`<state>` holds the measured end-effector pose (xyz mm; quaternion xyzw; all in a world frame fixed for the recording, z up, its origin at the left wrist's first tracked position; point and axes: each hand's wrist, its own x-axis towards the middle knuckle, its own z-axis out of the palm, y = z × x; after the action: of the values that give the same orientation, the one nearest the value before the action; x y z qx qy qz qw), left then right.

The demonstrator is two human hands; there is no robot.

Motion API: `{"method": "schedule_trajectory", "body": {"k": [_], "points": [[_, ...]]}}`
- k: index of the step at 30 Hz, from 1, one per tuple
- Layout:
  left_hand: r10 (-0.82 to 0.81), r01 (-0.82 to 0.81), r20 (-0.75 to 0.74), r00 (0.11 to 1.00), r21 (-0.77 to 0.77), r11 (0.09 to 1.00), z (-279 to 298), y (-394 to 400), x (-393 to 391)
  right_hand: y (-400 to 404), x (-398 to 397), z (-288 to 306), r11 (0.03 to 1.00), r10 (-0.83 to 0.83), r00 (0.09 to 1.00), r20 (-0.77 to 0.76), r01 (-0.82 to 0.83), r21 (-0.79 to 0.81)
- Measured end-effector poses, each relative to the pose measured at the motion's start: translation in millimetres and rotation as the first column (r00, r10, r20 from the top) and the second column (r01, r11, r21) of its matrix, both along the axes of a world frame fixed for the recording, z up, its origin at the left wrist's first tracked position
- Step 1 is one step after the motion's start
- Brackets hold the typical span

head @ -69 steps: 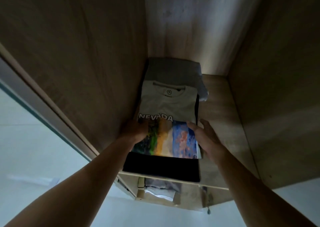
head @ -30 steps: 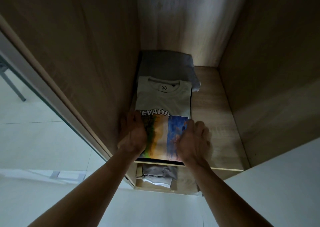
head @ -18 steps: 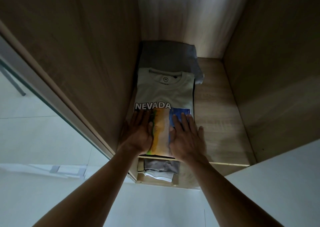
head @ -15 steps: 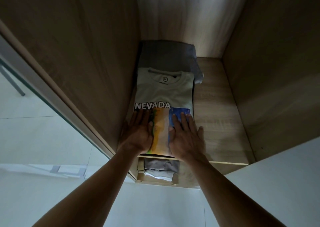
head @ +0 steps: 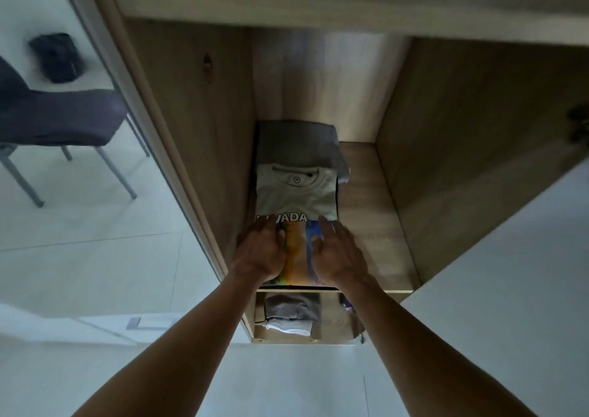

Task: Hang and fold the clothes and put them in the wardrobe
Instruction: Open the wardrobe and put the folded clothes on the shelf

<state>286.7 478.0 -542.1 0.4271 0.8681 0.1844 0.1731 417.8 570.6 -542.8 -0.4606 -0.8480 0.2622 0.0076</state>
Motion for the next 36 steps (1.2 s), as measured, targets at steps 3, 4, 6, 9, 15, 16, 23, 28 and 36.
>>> {"method": "schedule_trajectory", "body": {"k": [3,4,6,9,15,16,23,28,36], "points": [[-0.029,0.025,0.062,0.998,0.065,0.998,50.5,-18.8,6.7,-26.4,8.2,48.7,0.999,-0.026,0.998,-0.055,0.025,-0.021],[-0.045,0.039,0.084,0.995,0.068,0.997,70.3,-26.0,10.9,-34.8,12.6,66.7,0.999,-0.029,0.998,-0.063,0.028,-0.018],[-0.101,0.091,0.096,0.990,0.099,0.991,119.7,-42.6,18.3,-54.3,21.1,112.5,0.999,-0.046,0.995,-0.086,0.046,-0.001],[-0.179,0.170,0.036,0.983,0.169,0.971,185.2,-63.5,30.6,-79.7,34.5,173.2,0.997,-0.072,0.991,-0.117,0.074,0.018],[-0.271,0.281,-0.077,0.959,0.353,0.892,320.0,-96.8,67.5,-123.0,81.7,294.1,0.993,-0.036,0.982,-0.183,0.056,0.106],[-0.279,0.289,-0.081,0.957,0.368,0.884,337.9,-100.1,75.4,-128.4,92.1,314.1,0.992,-0.040,0.980,-0.195,0.061,0.106],[-0.287,0.320,-0.145,0.947,0.494,0.808,428.7,-135.8,162.0,-181.8,197.0,431.3,0.940,-0.063,0.971,-0.229,0.135,0.313],[-0.292,0.334,-0.166,0.942,0.559,0.759,459.5,-180.5,262.8,-238.6,301.7,479.4,0.866,-0.065,0.932,-0.356,0.230,0.444],[-0.463,0.398,-0.048,0.885,0.596,0.698,474.9,-227.2,420.6,-320.1,441.5,549.4,0.556,0.023,0.786,-0.618,0.504,0.661]]}}
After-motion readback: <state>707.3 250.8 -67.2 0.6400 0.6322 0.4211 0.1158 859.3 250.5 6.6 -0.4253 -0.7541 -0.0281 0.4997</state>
